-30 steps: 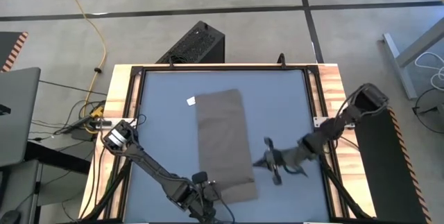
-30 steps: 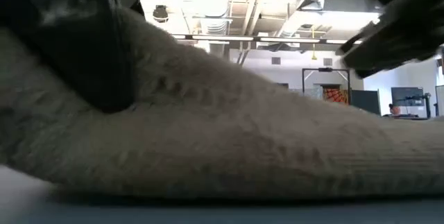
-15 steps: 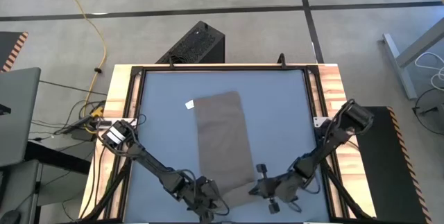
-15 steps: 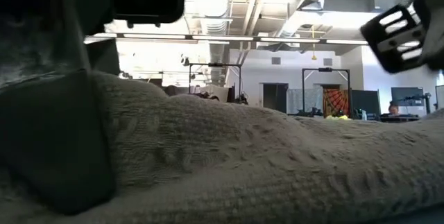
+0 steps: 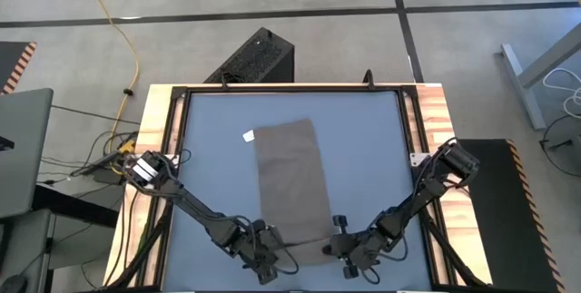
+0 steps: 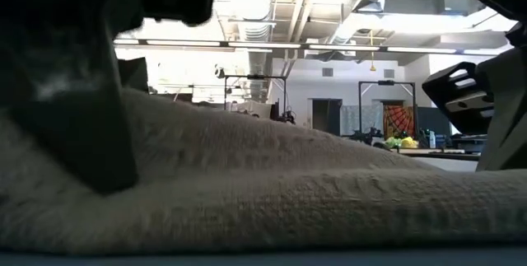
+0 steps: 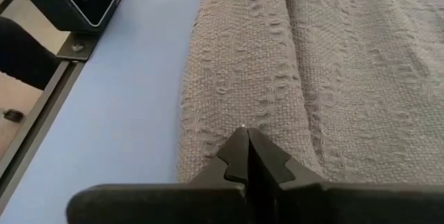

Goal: Roll towel into tight, uniform cylinder
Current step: Roll the gray towel

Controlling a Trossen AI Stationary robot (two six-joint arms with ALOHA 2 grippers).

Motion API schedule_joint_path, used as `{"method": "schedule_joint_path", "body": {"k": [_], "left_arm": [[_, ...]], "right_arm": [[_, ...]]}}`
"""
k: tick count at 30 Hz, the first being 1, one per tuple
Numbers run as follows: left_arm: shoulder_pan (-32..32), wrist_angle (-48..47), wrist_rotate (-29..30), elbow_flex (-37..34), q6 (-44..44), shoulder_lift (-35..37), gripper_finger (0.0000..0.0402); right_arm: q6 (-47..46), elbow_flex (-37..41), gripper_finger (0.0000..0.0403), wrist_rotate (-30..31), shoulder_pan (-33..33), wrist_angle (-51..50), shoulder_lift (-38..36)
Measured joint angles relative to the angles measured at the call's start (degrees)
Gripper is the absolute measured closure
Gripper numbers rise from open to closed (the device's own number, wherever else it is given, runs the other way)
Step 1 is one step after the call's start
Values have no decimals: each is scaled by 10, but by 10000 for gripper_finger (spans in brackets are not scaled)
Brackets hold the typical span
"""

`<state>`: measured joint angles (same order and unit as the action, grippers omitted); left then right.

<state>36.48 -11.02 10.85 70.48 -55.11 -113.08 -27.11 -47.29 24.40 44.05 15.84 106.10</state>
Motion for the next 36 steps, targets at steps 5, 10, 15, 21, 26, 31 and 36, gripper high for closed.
{"method": "schedule_joint_path", "body": {"k": [5,10,15,21,26,31,36], "left_arm": [[11,-30,24,0,0,27,311],[30,-36,23,0,0,53,311],[54,-65,38,0,-10,86,310],[87,-95,132,1,-40,112,310],[105,40,273,2,39,81,310],[74,188,212,2,111,4,318],[64,149,194,1,66,-21,356]], "right_arm": [[-19,0,382,0,-7,-5,0],[-21,0,380,-1,-7,-5,0],[-20,0,380,-4,-7,-4,0],[-20,1,379,-5,-10,-3,0],[-29,1,379,-7,-16,-2,0],[-29,1,379,-3,-17,-4,0],[-37,2,379,5,-17,7,1]]}}
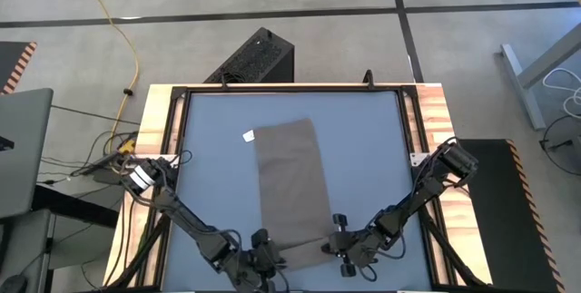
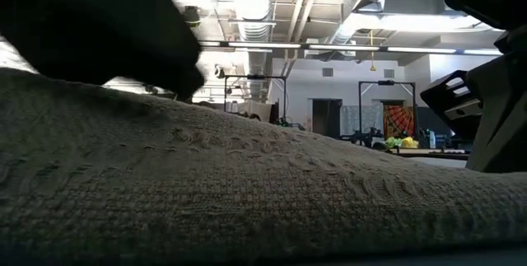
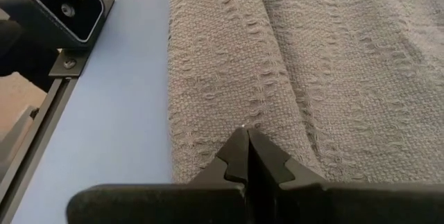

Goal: Roll towel into tight, uniform cylinder
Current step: Roll the gray towel

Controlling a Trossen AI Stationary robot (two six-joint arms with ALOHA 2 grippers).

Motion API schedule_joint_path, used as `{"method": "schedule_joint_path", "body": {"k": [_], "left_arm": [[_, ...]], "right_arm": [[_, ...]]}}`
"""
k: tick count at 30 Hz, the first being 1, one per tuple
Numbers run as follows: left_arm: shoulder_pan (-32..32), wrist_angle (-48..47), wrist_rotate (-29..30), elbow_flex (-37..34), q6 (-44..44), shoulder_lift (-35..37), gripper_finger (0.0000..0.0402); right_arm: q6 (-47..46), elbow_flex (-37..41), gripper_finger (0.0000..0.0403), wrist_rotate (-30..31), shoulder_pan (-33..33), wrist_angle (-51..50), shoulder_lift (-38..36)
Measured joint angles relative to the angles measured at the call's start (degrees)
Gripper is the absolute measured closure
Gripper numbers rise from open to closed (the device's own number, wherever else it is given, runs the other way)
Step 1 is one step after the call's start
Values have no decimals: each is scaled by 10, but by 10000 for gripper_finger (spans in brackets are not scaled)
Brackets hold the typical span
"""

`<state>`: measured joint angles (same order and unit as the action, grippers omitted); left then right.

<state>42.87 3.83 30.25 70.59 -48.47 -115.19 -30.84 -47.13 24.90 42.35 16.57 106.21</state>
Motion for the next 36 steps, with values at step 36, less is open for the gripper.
{"method": "schedule_joint_path", "body": {"k": [36], "left_arm": [[-4,-131,-30,0,93,0,379]], "right_arm": [[134,0,356,-64,61,-28,-122]]}}
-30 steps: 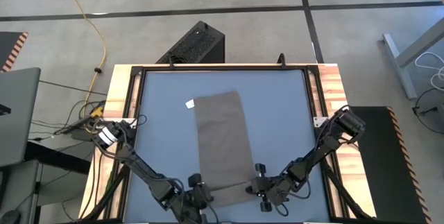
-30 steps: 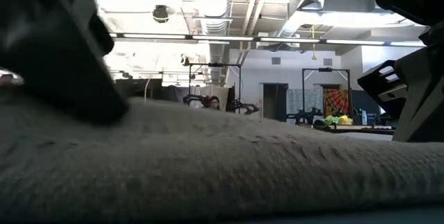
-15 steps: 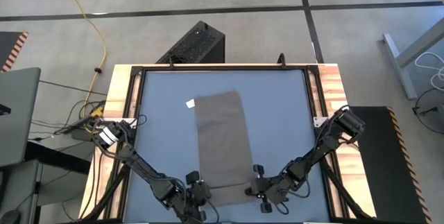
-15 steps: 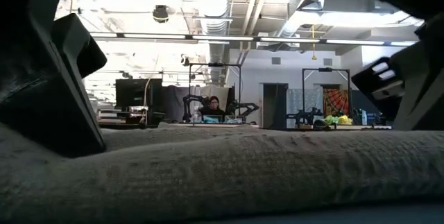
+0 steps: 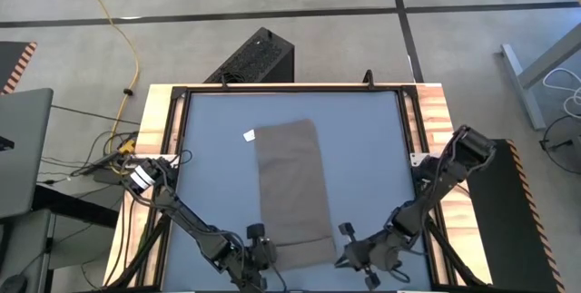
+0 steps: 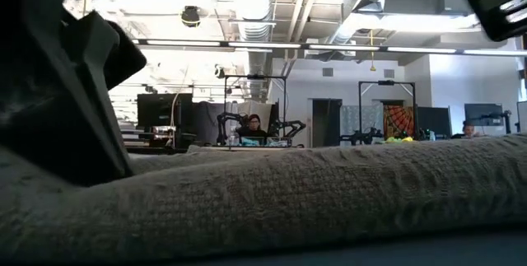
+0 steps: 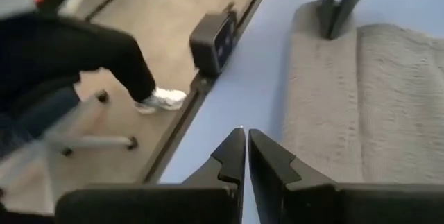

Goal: Roll towel into tight, uniform cylinder
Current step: Roll the gray towel

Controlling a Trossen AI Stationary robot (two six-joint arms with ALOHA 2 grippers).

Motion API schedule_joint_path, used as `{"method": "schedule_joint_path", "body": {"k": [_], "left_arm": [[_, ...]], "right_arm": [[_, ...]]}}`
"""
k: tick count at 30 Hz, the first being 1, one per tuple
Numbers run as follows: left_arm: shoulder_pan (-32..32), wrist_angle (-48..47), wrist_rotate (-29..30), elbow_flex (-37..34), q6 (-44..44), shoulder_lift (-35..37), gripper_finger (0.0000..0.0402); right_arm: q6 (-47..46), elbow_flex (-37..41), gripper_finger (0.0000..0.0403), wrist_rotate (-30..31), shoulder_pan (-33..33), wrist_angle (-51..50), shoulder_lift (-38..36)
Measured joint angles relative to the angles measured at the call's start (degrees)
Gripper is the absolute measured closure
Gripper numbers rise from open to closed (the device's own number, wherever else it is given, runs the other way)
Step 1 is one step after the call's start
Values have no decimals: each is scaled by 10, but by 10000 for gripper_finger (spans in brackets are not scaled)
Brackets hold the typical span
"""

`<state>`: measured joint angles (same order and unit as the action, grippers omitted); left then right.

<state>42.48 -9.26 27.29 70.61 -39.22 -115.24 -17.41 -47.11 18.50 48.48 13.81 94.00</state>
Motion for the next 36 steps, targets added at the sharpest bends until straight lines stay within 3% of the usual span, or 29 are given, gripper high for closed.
{"method": "schedule_joint_path", "body": {"k": [8,16,21,26,36], "left_arm": [[0,-1,-11,0,67,32,310],[17,18,-10,0,79,55,260],[41,85,-10,0,167,46,249],[53,103,7,0,248,36,248],[53,94,5,0,264,11,248]], "right_arm": [[59,-1,321,70,20,-1,25],[59,-3,215,72,27,-1,25],[128,-3,168,77,41,1,32],[174,-3,166,106,53,0,50],[179,-3,177,134,46,1,73]]}}
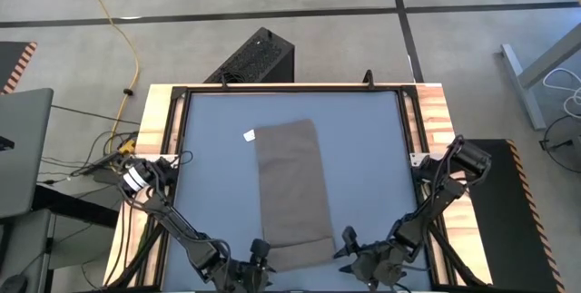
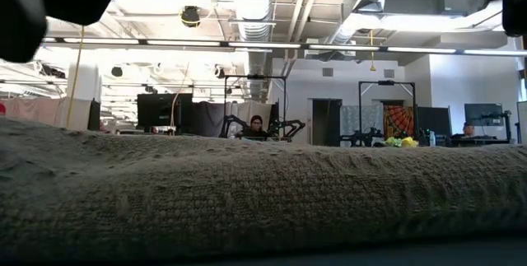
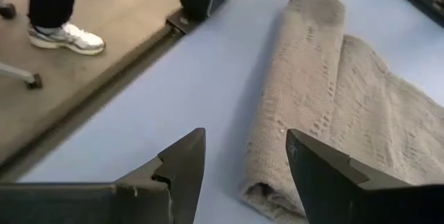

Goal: Roll towel into tight, uniform cylinder
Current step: Roll the gray towel

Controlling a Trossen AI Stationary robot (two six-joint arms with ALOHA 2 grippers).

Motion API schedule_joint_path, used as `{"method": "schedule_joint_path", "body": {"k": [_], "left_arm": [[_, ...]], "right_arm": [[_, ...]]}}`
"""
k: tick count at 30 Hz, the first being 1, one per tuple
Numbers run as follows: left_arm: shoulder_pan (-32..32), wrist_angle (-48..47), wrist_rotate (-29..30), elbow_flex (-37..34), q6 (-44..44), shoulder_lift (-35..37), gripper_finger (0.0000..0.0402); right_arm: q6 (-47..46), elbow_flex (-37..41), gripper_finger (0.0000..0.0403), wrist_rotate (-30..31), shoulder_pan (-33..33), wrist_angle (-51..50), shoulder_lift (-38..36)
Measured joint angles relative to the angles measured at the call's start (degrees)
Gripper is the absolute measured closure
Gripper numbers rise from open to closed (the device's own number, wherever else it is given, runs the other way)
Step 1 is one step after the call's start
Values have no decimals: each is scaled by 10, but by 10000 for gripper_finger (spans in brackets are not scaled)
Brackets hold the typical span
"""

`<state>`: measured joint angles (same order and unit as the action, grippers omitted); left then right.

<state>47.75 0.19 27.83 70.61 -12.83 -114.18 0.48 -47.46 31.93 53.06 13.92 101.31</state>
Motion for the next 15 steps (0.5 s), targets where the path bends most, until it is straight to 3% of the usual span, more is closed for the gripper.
{"method": "schedule_joint_path", "body": {"k": [15], "left_arm": [[2,-87,11,0,-49,-18,248]], "right_arm": [[-5,0,179,14,-23,1,30]]}}
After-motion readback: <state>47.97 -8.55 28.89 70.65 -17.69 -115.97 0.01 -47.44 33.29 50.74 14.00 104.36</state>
